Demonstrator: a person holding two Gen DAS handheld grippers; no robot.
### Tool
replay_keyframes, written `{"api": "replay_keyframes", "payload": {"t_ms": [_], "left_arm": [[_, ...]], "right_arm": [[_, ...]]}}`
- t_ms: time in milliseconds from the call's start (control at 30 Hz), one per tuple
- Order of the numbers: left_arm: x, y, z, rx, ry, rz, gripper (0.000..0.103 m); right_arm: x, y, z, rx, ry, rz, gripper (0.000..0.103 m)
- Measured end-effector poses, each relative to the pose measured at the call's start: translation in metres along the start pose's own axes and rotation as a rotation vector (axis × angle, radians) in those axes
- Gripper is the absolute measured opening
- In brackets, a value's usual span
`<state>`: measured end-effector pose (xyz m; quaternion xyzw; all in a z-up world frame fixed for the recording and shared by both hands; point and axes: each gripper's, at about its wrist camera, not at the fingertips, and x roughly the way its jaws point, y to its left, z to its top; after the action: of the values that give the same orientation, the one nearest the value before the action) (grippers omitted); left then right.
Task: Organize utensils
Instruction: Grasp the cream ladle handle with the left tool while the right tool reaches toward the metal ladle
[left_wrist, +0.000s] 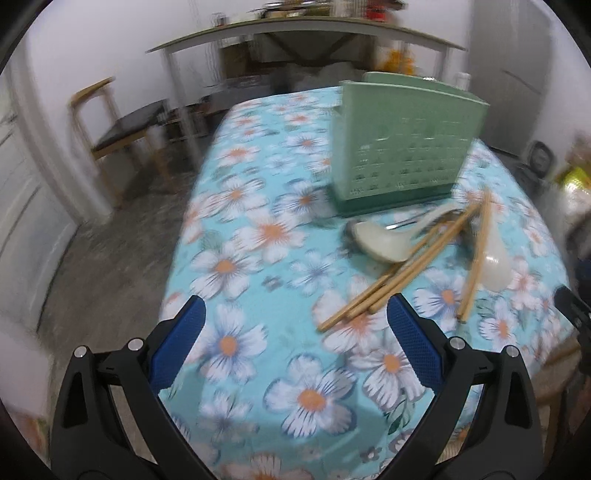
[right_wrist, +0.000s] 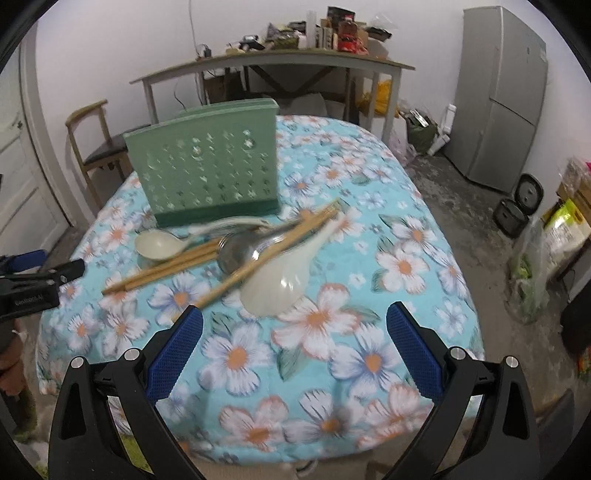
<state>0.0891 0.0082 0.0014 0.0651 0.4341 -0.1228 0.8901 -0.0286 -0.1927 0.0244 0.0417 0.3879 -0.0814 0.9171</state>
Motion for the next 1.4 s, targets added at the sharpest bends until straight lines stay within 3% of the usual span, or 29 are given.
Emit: {"api": "replay_keyframes", "payload": {"t_ms": [200, 400, 567, 800, 1000, 1400], "left_arm": [[0.007, 0.006, 0.012, -0.02, -0.046, -0.203, 0.095], [0.025, 0.004, 0.025, -0.007, -0.029, -0.24, 0.095], [0.034, 0.009, 0.034, -0.043, -0.029, -0.339, 0.095], [0.054, -0.005, 0.034, -0.053, 0.068, -0.456, 0.049], [0.07, -0.011, 0.031, -0.065, 0.132, -0.462, 0.034], [0.091, -0.015, 0.03, -0.11, 0.2, -0.397, 0.028]], "right_arm": [[0.013, 0.011, 0.008, 0.037, -0.024, 0.053, 0.097], [0.024, 0.022, 0.017, 0.038, -0.015, 0.089, 0.097], [0.032, 0.027, 0.02, 0.019, -0.015, 0.101, 0.095], [0.049, 0.02, 0.023, 0.047, 0.019, 0.117, 0.089], [0.06, 0.013, 0.023, 0.061, 0.038, 0.127, 0.089], [0.064, 0.0, 0.018, 0.095, 0.042, 0.144, 0.089]]}}
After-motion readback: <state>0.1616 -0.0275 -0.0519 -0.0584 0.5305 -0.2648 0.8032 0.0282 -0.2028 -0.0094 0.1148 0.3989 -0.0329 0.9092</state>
